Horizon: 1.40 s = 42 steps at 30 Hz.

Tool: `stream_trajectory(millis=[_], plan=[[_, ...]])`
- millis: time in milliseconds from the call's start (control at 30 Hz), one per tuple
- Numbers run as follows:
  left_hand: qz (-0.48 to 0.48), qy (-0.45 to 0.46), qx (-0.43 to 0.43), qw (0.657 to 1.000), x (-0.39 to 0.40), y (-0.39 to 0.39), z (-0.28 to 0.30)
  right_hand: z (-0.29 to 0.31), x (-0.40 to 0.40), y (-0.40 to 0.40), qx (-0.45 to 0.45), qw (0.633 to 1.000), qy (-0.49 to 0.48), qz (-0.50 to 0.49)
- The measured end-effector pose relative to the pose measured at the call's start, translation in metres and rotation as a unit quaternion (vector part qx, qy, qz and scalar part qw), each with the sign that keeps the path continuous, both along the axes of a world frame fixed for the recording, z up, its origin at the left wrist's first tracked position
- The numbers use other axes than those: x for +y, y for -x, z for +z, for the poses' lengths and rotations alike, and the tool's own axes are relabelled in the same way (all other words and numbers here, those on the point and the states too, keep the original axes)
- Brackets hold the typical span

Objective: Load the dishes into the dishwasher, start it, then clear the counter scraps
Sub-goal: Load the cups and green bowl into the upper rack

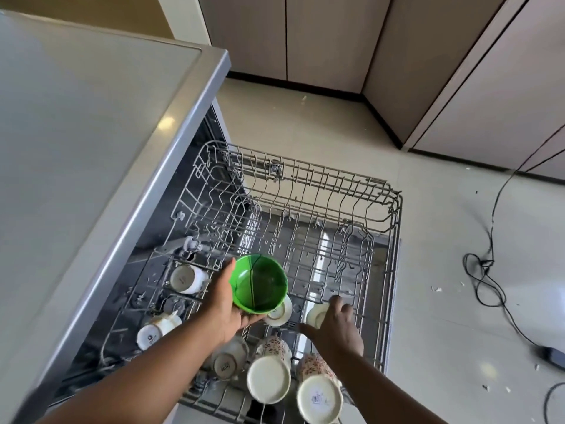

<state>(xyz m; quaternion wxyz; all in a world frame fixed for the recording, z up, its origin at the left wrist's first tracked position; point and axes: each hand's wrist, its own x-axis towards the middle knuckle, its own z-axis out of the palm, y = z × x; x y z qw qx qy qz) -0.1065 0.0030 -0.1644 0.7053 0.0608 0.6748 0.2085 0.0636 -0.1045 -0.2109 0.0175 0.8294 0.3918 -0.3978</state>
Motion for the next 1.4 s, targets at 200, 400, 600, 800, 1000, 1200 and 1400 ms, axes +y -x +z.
stream_trajectory(millis=[200, 400, 600, 800, 1000, 1200, 1400], plan=[[-0.022, 0.013, -0.005, 1.0, 0.004, -0.001, -0.001, 0.003, 0.001, -0.003, 0.017, 1.0, 0.023, 0.007], [-0.018, 0.021, -0.014, 1.0, 0.006, -0.001, -0.001, 0.012, 0.003, -0.012, 0.045, 0.998, 0.036, -0.008], [-0.038, 0.013, -0.026, 0.999, 0.008, -0.012, 0.008, 0.042, 0.022, -0.029, 0.08, 0.991, -0.034, -0.102], [-0.154, -0.077, -0.165, 0.971, 0.015, -0.034, 0.032, 0.072, 0.059, -0.042, 0.496, 0.791, 0.049, -0.354], [-0.348, -0.311, -0.123, 0.875, 0.043, -0.065, 0.04, 0.081, 0.08, -0.057, 0.591, 0.741, 0.058, -0.314], [-0.451, -0.38, -0.05, 0.806, 0.069, -0.089, 0.037, 0.073, 0.101, -0.08, 0.631, 0.744, 0.045, -0.217], [-0.502, -0.349, 0.055, 0.79, 0.071, -0.087, 0.023, 0.046, 0.12, -0.091, 0.391, 0.882, -0.093, -0.246]])
